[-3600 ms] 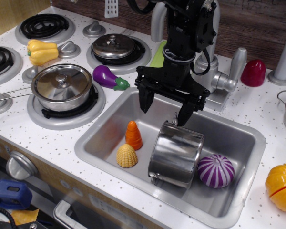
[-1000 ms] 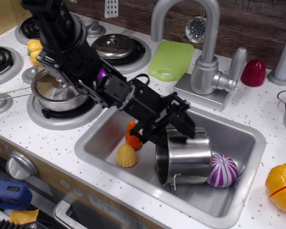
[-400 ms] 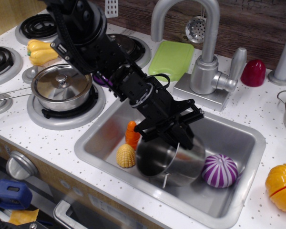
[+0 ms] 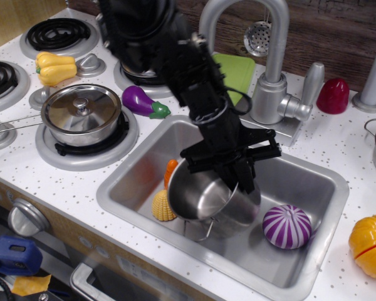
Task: Flip pot upright in sink
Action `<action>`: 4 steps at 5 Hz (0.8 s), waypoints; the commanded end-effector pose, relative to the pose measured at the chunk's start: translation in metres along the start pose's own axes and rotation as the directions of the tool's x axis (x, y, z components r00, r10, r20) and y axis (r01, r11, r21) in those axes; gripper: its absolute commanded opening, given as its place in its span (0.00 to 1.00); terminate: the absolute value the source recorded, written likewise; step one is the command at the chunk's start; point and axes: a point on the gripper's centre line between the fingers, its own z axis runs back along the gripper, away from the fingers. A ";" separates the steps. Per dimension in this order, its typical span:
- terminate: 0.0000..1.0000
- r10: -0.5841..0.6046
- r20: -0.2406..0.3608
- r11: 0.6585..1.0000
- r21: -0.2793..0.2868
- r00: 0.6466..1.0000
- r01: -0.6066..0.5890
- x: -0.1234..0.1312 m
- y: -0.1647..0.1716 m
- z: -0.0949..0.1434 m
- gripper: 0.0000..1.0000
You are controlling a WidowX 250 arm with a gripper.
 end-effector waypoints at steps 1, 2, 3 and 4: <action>0.00 0.009 0.116 0.984 0.178 0.993 -0.029 0.002 -0.017 0.000 0.00; 0.00 0.019 0.149 0.974 0.221 0.989 -0.052 0.000 -0.017 -0.008 1.00; 0.00 0.024 0.166 0.962 0.263 0.986 -0.068 0.000 -0.014 -0.012 1.00; 0.00 -0.009 0.188 0.937 0.344 0.982 -0.058 0.000 -0.011 -0.015 1.00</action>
